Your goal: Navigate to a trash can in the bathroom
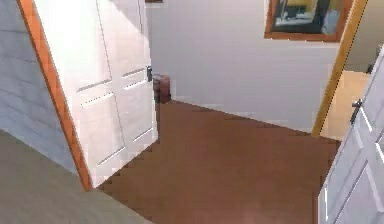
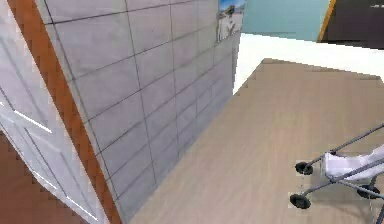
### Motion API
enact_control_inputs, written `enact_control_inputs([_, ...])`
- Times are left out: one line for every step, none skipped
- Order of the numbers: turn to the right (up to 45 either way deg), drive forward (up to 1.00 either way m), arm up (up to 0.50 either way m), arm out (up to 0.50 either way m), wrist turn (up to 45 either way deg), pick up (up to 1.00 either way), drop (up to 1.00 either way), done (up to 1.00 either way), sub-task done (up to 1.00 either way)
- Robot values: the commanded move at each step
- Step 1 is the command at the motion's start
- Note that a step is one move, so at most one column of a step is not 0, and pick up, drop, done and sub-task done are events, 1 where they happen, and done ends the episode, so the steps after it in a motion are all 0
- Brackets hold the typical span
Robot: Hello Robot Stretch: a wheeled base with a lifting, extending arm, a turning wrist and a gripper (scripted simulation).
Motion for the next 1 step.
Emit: enact_control_inputs([0.0,1.00,0.00,0.00,0.0,0.00,0.00,0.00,0.00])
